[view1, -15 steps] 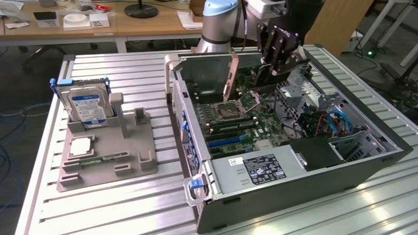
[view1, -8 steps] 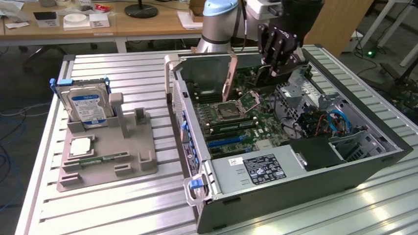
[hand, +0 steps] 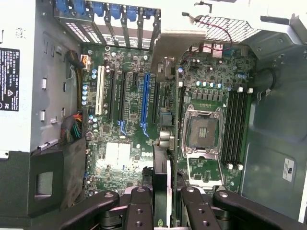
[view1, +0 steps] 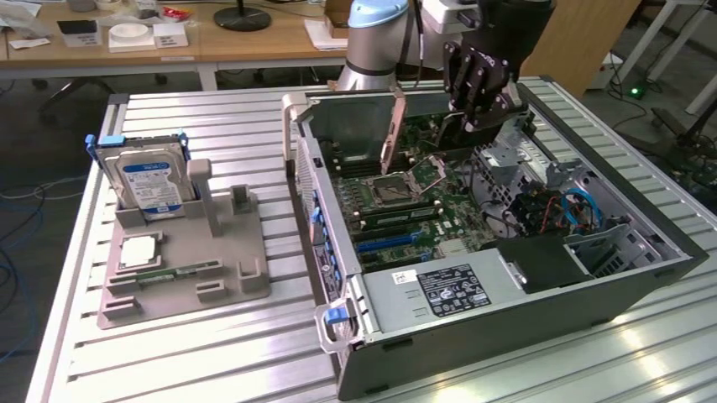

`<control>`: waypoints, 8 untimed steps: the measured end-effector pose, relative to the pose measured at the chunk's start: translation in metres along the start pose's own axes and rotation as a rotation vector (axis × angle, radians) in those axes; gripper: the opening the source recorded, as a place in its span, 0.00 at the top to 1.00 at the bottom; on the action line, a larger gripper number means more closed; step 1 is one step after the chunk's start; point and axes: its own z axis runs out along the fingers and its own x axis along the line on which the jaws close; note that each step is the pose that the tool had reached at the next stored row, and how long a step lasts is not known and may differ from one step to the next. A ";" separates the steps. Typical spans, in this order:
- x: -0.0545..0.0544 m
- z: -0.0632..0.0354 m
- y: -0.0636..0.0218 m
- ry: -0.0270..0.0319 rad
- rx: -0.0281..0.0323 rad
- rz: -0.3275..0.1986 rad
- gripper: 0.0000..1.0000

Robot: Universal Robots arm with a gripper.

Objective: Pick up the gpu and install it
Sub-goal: 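Insert the gpu into the slot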

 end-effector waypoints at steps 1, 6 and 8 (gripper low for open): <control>0.000 0.0002 0.0000 0.0000 0.0000 0.000 0.73; 0.000 0.0020 0.0001 0.0000 0.0000 0.000 0.73; 0.000 0.0025 0.0001 0.0001 0.0000 0.000 0.73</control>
